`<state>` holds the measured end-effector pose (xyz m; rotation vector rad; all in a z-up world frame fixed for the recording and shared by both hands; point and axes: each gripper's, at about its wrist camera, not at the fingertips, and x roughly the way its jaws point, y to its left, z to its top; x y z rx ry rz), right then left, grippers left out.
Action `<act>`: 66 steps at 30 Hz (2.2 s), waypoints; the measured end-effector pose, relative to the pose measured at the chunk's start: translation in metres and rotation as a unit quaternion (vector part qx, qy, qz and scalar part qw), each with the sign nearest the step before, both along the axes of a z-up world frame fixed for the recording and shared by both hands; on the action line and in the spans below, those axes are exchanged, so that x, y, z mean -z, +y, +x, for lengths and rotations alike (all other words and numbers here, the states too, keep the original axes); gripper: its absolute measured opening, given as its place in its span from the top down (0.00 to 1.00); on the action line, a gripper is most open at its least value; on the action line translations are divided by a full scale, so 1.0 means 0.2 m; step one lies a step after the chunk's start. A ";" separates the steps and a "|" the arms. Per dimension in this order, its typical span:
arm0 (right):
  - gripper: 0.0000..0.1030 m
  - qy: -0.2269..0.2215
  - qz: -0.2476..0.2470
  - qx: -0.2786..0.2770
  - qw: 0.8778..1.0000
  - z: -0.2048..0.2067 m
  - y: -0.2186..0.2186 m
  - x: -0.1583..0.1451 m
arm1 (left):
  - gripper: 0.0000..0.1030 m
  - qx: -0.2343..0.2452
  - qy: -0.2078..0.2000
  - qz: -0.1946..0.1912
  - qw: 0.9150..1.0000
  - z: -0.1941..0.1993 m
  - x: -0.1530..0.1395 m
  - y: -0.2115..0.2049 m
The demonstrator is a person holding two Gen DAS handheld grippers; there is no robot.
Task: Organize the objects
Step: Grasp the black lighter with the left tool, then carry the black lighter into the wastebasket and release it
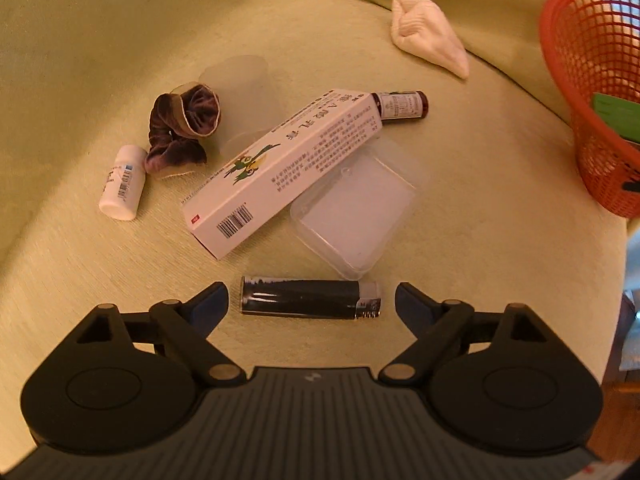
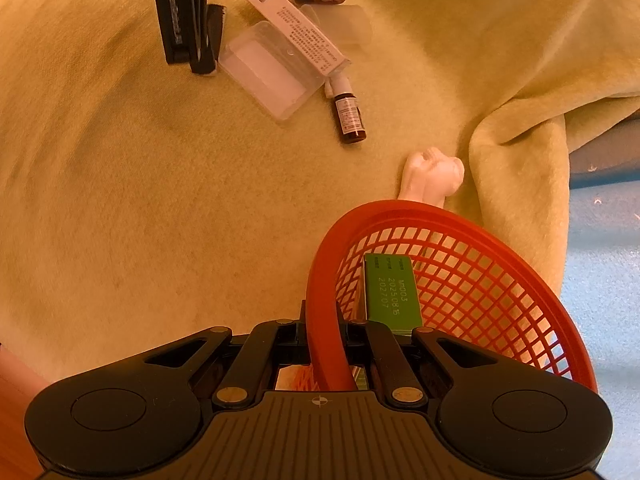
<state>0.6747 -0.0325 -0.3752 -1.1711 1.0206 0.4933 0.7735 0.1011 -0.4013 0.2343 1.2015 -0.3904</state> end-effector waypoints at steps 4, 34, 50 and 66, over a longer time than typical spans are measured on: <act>0.98 -0.002 0.001 0.000 1.000 -0.01 0.00 0.00 | 0.15 -0.008 -0.001 0.008 1.000 0.00 0.03 -0.01; 0.98 -0.001 -0.003 -0.007 1.000 -0.02 -0.01 -0.01 | 0.24 0.089 -0.014 -0.017 0.996 0.01 -0.41 -0.11; 0.98 -0.004 -0.004 -0.011 1.000 -0.05 -0.01 0.00 | 0.24 0.264 -0.042 -0.128 0.955 0.18 -0.78 -0.59; 0.99 -0.009 0.014 0.008 1.000 -0.07 -0.04 -0.03 | 0.16 0.285 -0.034 -0.186 0.940 0.17 -0.82 -0.93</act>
